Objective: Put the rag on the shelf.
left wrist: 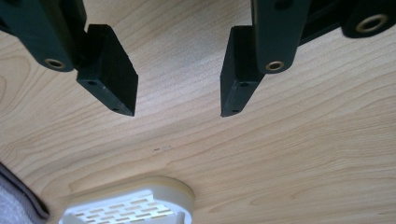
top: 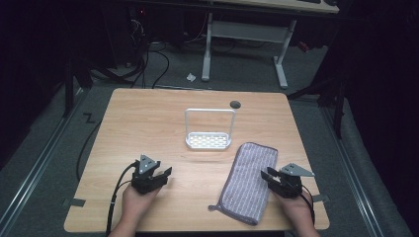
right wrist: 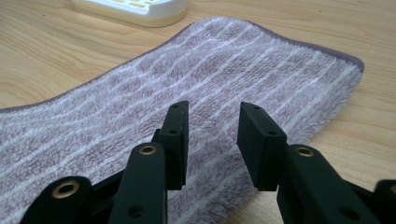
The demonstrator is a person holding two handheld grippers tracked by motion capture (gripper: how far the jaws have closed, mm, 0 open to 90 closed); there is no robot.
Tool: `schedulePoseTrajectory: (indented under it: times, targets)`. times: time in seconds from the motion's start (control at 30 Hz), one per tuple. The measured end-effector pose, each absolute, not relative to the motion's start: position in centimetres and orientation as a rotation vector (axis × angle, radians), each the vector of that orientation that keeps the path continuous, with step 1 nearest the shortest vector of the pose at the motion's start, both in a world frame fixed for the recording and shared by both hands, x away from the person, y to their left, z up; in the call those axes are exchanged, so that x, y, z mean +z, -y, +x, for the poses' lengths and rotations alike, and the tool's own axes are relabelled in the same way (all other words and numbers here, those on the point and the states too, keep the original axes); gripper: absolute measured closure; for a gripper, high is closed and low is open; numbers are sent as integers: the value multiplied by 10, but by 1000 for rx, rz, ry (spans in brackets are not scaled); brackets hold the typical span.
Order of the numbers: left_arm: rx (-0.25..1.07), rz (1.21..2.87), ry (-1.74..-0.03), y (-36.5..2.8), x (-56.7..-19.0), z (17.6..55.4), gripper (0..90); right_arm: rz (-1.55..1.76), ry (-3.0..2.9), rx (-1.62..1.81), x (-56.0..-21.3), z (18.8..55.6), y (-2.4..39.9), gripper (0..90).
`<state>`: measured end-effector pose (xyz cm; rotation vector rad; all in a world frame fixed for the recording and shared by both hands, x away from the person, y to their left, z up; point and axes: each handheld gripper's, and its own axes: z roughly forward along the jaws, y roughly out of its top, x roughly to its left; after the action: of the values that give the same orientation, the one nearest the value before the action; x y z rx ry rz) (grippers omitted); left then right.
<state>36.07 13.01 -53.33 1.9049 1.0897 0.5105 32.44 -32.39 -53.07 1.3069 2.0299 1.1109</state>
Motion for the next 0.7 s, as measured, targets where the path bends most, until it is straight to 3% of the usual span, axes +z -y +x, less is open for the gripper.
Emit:
schedulePoseTrajectory:
  times: [0.33,0.5,0.7]
  targets:
    - [503,1910,-1074,-129,-533,359,491,1346,-2028,1080,-534,337,320,760]
    - [515,1892,-1060,-130,-531,358,564,1369,-2079,999,-538,344,314,892]
    - [484,1876,-1069,-129,-529,357,651,1297,-2152,1010,-538,340,305,899]
